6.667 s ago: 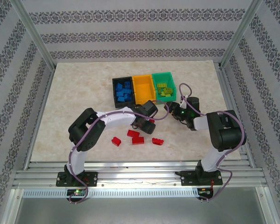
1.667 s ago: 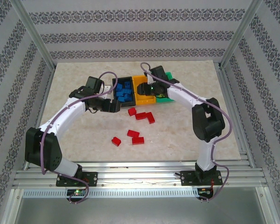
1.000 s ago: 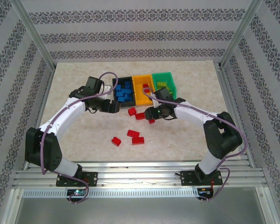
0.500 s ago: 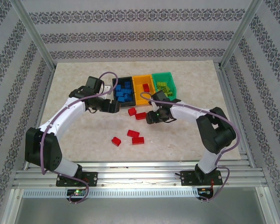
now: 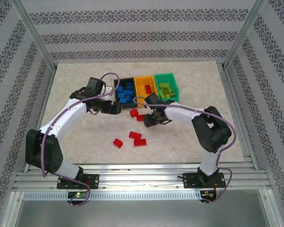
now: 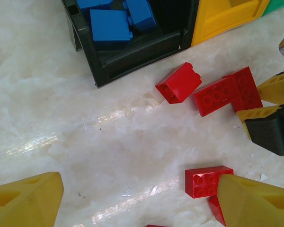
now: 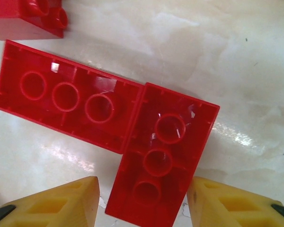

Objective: Sort the legos into containers by color
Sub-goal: Pick up the lego from the center of the table, then place the lego in the container.

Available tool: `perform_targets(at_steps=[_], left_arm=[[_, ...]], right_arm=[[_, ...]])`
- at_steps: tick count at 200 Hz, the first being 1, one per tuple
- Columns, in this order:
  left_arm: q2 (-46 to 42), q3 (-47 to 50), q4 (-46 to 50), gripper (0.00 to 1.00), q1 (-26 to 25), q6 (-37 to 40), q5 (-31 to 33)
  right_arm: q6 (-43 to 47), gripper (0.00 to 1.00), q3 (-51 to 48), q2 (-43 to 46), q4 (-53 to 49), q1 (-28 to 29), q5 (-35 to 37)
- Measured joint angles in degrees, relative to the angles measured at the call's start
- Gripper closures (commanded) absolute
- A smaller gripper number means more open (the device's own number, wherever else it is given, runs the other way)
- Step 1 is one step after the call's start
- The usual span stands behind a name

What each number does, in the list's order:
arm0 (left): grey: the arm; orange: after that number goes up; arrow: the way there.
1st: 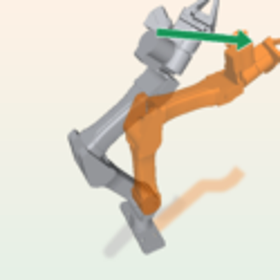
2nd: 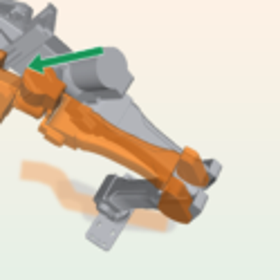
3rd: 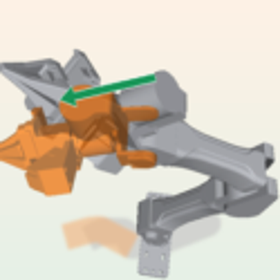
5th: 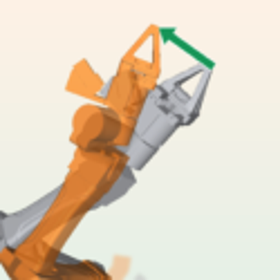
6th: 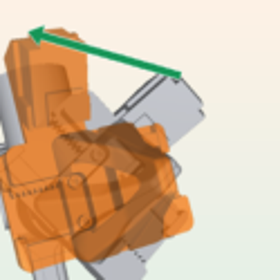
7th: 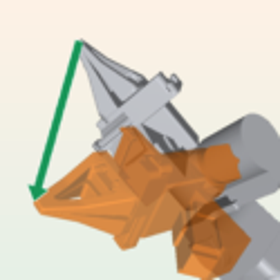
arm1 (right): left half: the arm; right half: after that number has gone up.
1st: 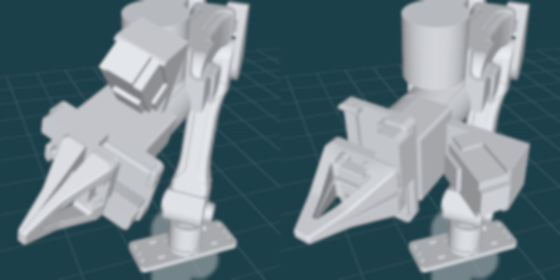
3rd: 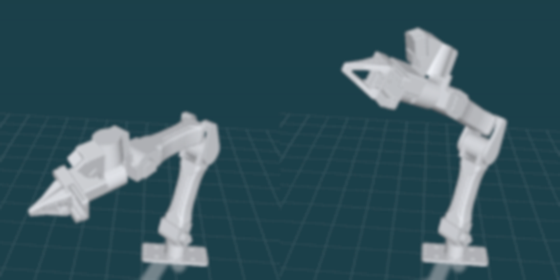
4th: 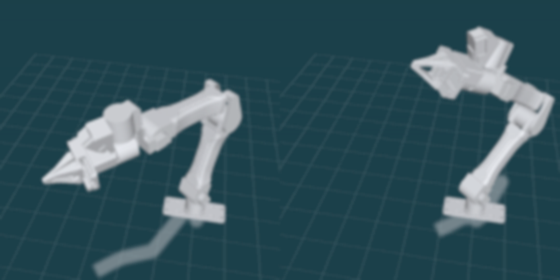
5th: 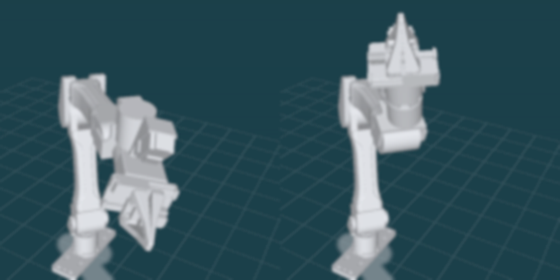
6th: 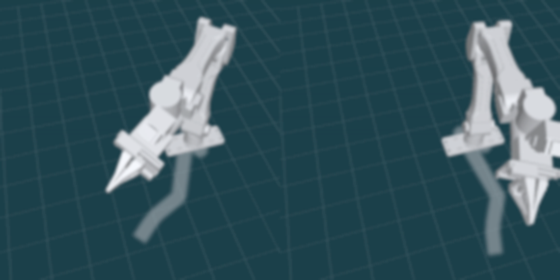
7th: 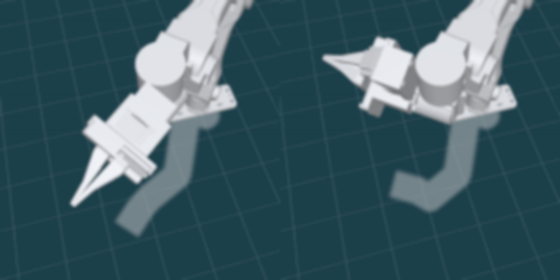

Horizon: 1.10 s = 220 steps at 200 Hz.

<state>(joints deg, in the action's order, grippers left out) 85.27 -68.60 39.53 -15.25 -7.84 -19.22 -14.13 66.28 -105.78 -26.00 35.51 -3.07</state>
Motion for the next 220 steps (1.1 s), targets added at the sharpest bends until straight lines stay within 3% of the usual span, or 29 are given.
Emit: perform_targets(at_steps=[28, 67, 166, 220], left_arm=[[0.00, 0.00, 0.02, 0.15, 0.00, 0.07, 0.00], [0.00, 0.00, 0.15, 0.15, 0.00, 0.17, 0.02], [-0.02, 0.00, 0.17, 0.15, 0.00, 0.20, 0.02], [-0.13, 0.00, 0.17, 0.15, 0.00, 0.20, 0.00]], right_arm=[[0.00, 0.51, 0.11, -0.42, -0.55, 0.00, 0.94], [0.59, 0.68, 0.42, -1.01, -1.01, 0.00, 2.25], [-0.20, 0.69, 0.52, 5.53, 1.25, -1.49, 1.60], [-1.11, 0.68, 10.75, 2.67, 2.86, -5.27, -0.57]])
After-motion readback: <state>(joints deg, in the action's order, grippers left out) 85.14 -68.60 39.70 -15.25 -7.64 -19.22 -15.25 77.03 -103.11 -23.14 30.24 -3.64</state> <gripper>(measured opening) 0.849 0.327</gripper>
